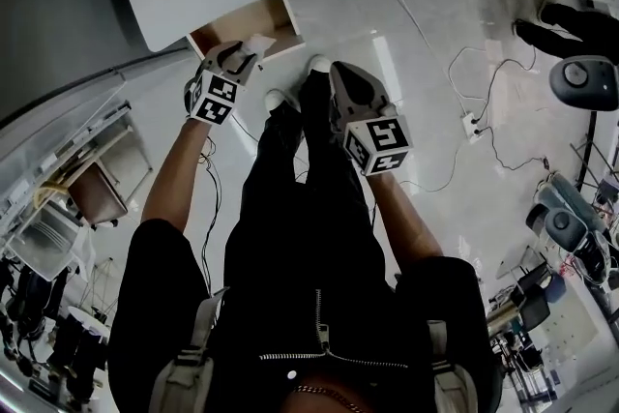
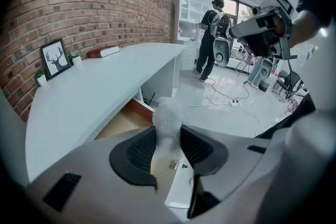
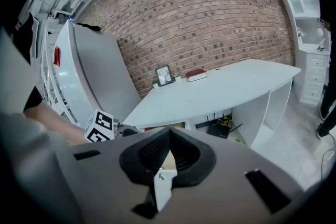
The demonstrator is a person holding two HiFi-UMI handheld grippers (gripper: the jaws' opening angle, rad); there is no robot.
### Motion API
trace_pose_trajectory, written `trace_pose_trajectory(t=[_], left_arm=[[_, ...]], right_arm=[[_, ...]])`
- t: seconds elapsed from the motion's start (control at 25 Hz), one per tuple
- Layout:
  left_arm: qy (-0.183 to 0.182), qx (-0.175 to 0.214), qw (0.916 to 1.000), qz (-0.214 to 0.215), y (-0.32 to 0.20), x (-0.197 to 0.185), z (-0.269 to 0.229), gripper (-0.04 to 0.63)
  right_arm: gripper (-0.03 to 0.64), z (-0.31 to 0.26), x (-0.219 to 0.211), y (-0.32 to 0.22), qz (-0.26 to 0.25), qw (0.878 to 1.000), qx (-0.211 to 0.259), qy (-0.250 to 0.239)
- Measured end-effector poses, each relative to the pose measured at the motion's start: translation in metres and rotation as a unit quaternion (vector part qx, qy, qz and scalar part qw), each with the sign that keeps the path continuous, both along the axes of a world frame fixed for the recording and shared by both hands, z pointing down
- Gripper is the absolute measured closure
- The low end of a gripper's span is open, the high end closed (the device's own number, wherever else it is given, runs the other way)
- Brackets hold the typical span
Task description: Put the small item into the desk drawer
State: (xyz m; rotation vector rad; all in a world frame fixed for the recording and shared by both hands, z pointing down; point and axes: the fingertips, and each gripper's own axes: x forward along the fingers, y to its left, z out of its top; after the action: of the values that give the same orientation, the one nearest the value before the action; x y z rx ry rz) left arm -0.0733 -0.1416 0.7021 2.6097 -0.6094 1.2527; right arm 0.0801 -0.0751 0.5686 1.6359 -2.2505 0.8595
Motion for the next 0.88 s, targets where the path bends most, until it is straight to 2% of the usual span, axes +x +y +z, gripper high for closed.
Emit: trace_pose_trajectory(t=[0.28, 0.88], left_arm=[[-0.057, -0.029, 0.9970, 0.043, 0.002, -0.010, 0.067, 0.437], [-0.152, -0.059, 0.9825, 0.091, -0.019, -0.019, 0.162, 0.437]], right_arm=[[0.612, 0.031, -0.004, 0.013, -0.005, 1.000, -0.030, -0.003], [0.611, 0.067, 0.005, 0.014, -0.004, 0.998, -0.064, -0.006]])
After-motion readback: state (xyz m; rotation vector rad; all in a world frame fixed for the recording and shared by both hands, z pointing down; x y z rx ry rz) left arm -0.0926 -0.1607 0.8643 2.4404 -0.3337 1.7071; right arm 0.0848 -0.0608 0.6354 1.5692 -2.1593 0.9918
